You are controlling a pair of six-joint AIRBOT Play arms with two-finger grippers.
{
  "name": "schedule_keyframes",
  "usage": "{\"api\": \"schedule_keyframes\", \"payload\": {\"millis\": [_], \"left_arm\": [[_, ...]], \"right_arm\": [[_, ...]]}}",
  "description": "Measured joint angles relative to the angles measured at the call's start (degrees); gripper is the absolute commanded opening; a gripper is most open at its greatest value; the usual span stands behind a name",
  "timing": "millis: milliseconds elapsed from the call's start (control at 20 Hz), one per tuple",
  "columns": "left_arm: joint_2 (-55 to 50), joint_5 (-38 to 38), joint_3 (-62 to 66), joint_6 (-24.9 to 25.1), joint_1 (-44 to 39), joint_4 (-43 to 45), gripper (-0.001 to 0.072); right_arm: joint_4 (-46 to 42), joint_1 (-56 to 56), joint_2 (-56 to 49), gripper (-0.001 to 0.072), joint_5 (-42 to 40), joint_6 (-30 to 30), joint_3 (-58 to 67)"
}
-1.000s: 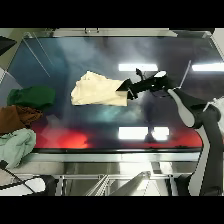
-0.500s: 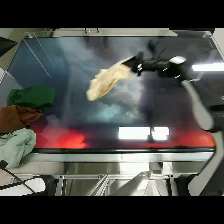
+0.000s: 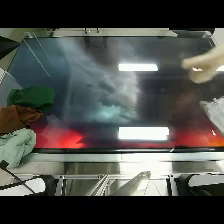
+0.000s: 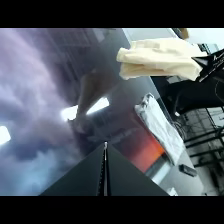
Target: Fold the shirts.
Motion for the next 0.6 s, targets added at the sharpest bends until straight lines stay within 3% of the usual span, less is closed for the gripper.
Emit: {"api": "schedule_keyframes", "payload": {"millis": [200,450,550,600], "left_arm": [[0.00,-0.31,0.00,-0.63,-3.65,0.00,0.0022],[0.00,1.25,0.00,-1.07,-8.04,0.02,0.0022],[0.00,1.77,0.00,-1.25,-9.07,0.02,0.0022],[0.00,2.05,0.00,-1.25,-9.38,0.02,0.0022]], "right_arm": [[-14.99,-10.47,-2.23,0.0012,14.25,2.23,-0.15],[-28.20,-19.67,-0.35,0.0016,21.29,3.91,-1.27],[-31.56,-22.91,0.11,0.0168,22.12,3.98,-1.81],[-32.61,-24.30,0.22,0.0168,22.53,3.98,-2.45]]}}
